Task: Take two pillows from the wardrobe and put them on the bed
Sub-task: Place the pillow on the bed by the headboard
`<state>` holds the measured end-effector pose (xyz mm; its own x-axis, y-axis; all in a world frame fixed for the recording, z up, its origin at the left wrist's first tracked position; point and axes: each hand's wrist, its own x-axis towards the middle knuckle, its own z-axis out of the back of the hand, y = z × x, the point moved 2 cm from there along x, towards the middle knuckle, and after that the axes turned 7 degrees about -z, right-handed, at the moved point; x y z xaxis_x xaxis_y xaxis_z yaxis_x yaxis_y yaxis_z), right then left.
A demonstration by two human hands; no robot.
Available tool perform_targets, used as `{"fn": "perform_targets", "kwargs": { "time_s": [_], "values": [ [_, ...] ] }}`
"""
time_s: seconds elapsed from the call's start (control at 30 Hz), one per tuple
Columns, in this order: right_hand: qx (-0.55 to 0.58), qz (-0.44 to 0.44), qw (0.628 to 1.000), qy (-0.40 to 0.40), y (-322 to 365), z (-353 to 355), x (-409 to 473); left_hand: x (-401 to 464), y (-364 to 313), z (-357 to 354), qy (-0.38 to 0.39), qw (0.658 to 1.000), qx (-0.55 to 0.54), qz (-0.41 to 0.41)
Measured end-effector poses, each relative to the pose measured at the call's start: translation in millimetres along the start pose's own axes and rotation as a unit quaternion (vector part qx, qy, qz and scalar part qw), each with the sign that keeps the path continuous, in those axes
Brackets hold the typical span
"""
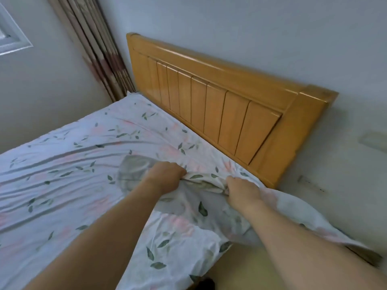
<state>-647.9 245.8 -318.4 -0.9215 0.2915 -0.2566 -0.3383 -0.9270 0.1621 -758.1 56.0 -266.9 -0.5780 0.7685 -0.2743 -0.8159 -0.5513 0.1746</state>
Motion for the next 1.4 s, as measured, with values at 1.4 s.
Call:
{"fn": "perform_targets", "kwargs": {
  "time_s": [1.4],
  "values": [
    [-0.024,-0.063,0.984,0.162,100.2,-309.9,293.7,267.6,179.7,-399.0,0.128,0.987,-0.039,-0.093]
  ]
}}
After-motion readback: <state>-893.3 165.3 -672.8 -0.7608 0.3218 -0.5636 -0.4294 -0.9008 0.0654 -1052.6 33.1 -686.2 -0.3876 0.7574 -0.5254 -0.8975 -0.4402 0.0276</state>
